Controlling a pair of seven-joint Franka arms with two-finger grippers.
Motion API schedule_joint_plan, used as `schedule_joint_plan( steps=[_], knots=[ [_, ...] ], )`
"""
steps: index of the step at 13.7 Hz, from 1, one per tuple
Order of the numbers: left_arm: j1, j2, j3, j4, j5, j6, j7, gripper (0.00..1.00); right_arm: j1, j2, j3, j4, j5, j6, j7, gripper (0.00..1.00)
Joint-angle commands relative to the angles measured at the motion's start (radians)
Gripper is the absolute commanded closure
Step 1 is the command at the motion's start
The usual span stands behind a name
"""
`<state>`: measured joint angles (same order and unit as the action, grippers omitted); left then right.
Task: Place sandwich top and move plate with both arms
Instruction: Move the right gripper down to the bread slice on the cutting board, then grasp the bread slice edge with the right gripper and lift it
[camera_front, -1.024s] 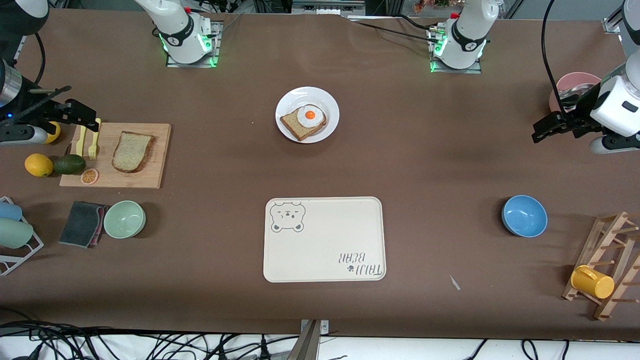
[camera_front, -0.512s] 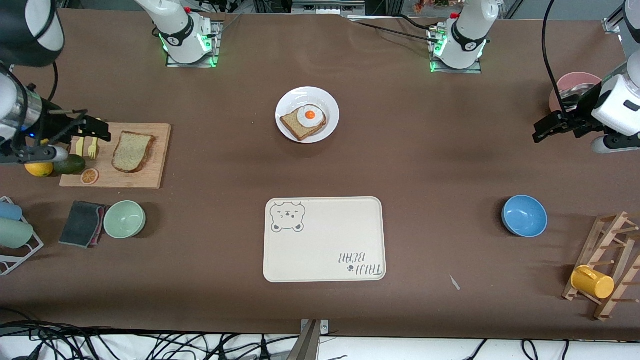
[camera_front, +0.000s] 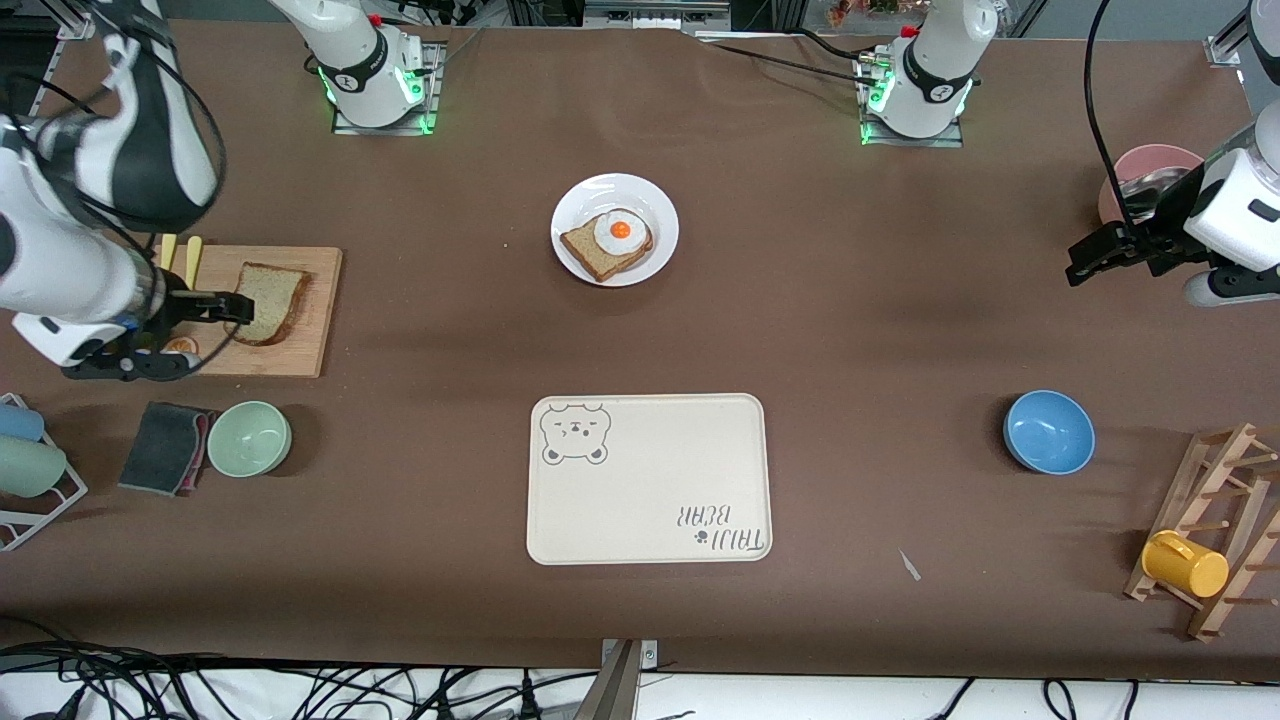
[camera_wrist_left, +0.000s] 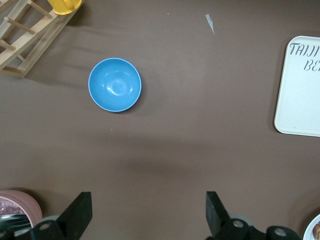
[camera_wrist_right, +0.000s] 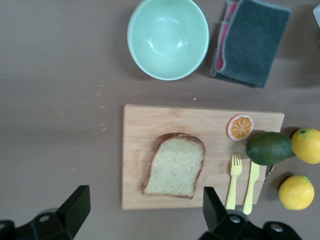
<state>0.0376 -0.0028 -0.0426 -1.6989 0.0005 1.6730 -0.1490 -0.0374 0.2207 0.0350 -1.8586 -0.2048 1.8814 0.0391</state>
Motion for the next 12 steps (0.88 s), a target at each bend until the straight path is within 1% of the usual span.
schedule_joint_plan(
  steps=[1, 3, 5, 8, 10, 12],
  knots=[
    [-0.002, -0.006, 0.003, 0.012, -0.025, -0.019, 0.016, 0.00, -0.002, -0.038, 0.008, -0.164, -0.074, 0.138, 0.103, 0.02],
    [-0.004, -0.006, 0.003, 0.012, -0.025, -0.021, 0.014, 0.00, -0.002, -0.044, 0.008, -0.252, -0.154, 0.203, 0.218, 0.02],
    [-0.004, -0.006, 0.003, 0.012, -0.025, -0.021, 0.016, 0.00, -0.002, -0.043, 0.009, -0.312, -0.223, 0.237, 0.303, 0.11],
    [-0.004, -0.006, 0.001, 0.012, -0.025, -0.022, 0.016, 0.00, -0.004, -0.040, 0.005, -0.405, -0.229, 0.346, 0.340, 0.16],
    [-0.005, -0.006, 0.001, 0.024, -0.025, -0.028, 0.014, 0.00, -0.004, -0.031, 0.005, -0.424, -0.232, 0.375, 0.372, 0.19],
    [-0.007, -0.006, 0.003, 0.025, -0.025, -0.033, 0.014, 0.00, -0.005, -0.002, -0.003, -0.426, -0.237, 0.392, 0.372, 0.23]
  ],
)
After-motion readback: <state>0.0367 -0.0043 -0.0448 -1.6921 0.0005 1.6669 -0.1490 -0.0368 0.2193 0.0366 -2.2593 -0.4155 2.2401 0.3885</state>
